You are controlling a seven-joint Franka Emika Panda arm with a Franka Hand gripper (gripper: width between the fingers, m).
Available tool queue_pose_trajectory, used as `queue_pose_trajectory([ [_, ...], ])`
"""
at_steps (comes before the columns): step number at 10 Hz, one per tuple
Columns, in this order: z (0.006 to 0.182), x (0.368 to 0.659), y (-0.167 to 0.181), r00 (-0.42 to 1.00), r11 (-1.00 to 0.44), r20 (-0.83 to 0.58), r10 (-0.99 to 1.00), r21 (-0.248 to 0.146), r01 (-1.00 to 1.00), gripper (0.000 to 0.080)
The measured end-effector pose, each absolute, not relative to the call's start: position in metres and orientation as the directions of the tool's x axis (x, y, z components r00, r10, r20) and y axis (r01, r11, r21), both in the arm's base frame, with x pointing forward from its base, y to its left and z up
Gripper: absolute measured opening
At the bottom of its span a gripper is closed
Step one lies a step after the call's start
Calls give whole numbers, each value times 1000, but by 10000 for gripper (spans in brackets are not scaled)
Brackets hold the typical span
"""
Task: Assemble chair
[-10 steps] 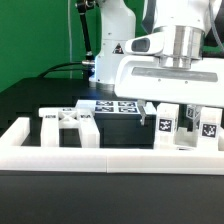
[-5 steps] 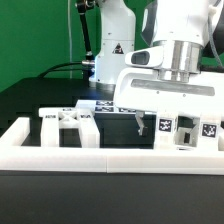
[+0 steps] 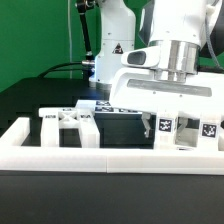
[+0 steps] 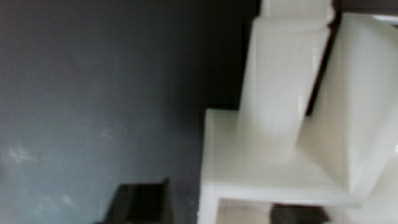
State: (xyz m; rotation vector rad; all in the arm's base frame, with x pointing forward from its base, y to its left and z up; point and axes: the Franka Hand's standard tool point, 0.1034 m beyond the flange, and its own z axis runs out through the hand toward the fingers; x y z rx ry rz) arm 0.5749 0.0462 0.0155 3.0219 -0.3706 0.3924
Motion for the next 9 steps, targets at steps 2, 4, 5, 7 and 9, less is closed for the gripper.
queue_pose_trajectory([
  [2, 16, 576, 46, 937, -968, 264, -228, 39, -246, 39],
  [4, 17, 576, 46, 937, -968, 265, -228, 38, -246, 38],
  [5, 19, 576, 46, 938, -970, 266, -221, 39, -240, 38],
  [7, 34, 573, 41, 941, -973, 262, -212, 33, -228, 36],
  [9, 58, 574, 37, 947, -977, 252, -199, 22, -211, 35],
])
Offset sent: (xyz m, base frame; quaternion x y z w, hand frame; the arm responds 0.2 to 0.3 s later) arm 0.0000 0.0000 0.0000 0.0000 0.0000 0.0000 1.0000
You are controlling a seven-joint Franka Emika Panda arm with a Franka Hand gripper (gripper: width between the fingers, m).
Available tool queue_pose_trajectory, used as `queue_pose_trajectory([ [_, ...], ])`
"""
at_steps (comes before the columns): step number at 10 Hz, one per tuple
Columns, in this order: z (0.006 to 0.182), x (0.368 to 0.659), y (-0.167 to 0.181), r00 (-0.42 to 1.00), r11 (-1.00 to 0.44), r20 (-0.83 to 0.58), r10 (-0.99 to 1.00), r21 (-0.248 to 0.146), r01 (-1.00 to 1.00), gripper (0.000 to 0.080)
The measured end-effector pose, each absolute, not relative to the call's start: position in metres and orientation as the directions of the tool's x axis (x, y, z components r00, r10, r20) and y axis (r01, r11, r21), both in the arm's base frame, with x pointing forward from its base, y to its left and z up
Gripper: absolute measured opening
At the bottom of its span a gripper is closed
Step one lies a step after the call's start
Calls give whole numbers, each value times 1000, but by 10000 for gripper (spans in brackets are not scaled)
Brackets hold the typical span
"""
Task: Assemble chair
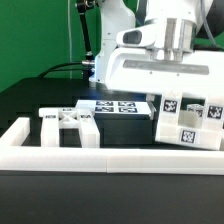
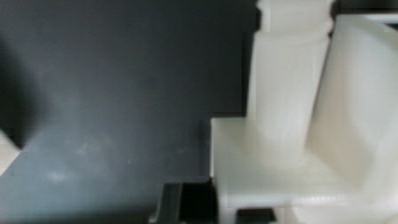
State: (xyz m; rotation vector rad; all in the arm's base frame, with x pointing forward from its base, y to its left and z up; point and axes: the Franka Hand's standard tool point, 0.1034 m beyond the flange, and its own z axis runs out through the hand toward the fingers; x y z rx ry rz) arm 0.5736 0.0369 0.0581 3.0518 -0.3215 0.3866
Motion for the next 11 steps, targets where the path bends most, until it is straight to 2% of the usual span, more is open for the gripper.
queue_pose_trajectory([
  [1, 63, 574, 35, 947, -976, 249, -205, 18, -216, 35],
  [4, 57, 568, 35, 958, -975, 193, -210, 26, -219, 35],
  [6, 56, 561, 33, 972, -972, 46, -231, 34, -233, 35],
  [10, 79, 552, 24, 940, -971, -247, -237, 40, -234, 35],
  [11, 80, 549, 23, 906, -970, -350, -239, 55, -235, 35],
])
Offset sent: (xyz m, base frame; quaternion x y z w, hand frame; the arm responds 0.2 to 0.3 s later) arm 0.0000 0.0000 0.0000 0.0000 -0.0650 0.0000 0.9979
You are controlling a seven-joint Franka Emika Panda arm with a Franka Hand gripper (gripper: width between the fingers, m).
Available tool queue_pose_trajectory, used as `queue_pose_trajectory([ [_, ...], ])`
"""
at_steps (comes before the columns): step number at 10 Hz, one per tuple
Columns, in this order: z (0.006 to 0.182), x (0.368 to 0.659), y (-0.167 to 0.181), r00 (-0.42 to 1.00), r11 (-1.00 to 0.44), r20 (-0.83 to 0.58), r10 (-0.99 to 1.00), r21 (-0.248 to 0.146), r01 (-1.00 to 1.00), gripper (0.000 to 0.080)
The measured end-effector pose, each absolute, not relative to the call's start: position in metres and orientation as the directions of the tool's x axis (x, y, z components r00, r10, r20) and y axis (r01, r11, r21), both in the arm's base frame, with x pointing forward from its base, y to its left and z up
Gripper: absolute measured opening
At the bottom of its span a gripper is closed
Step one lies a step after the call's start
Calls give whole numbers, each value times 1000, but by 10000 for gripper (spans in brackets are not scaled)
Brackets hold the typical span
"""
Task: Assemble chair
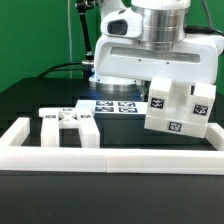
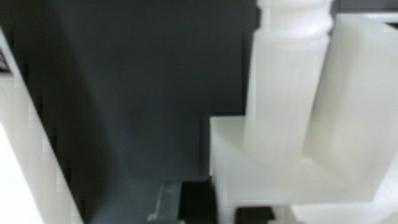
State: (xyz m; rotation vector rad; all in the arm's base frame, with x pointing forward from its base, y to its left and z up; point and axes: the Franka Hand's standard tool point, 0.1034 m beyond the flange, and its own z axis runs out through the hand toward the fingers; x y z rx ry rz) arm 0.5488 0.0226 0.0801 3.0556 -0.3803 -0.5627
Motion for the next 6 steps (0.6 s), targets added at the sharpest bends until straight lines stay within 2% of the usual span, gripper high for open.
queue_pose_trajectory([
  [4, 74, 545, 15, 814, -972, -533, -231, 84, -221, 35],
  [6, 76, 536, 14, 721, -972, -656, -226, 106, -209, 35],
])
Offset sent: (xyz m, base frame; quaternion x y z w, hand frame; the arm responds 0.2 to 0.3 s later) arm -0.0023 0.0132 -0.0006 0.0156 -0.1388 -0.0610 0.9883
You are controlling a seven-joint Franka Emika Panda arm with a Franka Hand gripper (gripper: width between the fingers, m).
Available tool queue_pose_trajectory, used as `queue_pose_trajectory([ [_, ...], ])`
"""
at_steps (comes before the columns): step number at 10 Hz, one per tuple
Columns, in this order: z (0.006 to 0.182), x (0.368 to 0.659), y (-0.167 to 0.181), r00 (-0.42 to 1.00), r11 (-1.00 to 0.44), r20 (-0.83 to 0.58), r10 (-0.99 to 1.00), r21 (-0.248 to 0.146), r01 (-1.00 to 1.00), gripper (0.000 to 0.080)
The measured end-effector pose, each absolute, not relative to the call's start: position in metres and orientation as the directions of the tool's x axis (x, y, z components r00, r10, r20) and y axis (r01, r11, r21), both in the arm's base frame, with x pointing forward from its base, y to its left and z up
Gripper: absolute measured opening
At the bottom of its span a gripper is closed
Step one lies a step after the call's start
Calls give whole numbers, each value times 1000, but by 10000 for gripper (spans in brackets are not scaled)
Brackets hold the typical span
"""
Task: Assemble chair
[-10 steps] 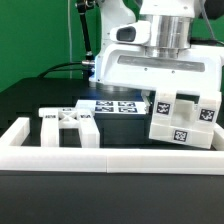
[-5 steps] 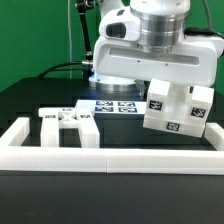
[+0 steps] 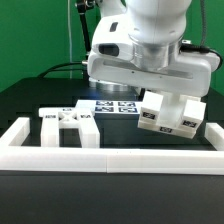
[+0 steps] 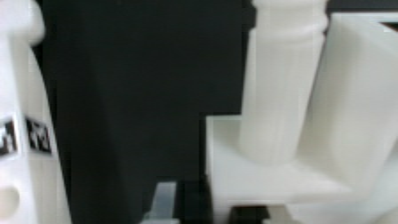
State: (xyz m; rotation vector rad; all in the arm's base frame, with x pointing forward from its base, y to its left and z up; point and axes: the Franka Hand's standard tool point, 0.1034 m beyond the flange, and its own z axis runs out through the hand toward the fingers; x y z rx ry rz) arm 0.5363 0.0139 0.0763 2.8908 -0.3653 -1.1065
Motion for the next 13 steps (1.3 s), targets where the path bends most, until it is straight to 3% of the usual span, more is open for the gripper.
queue_pose_trajectory([
  [4, 64, 533, -2, 530, -967, -812, -245, 162, -199, 35],
  [9, 56, 535, -8, 514, -966, -822, -246, 166, -198, 49],
  [10, 55, 535, -9, 515, -966, -821, -247, 165, -199, 339],
  [11, 55, 535, -10, 516, -966, -820, -246, 164, -200, 339],
  [13, 51, 536, -18, 513, -964, -821, -250, 162, -211, 597],
])
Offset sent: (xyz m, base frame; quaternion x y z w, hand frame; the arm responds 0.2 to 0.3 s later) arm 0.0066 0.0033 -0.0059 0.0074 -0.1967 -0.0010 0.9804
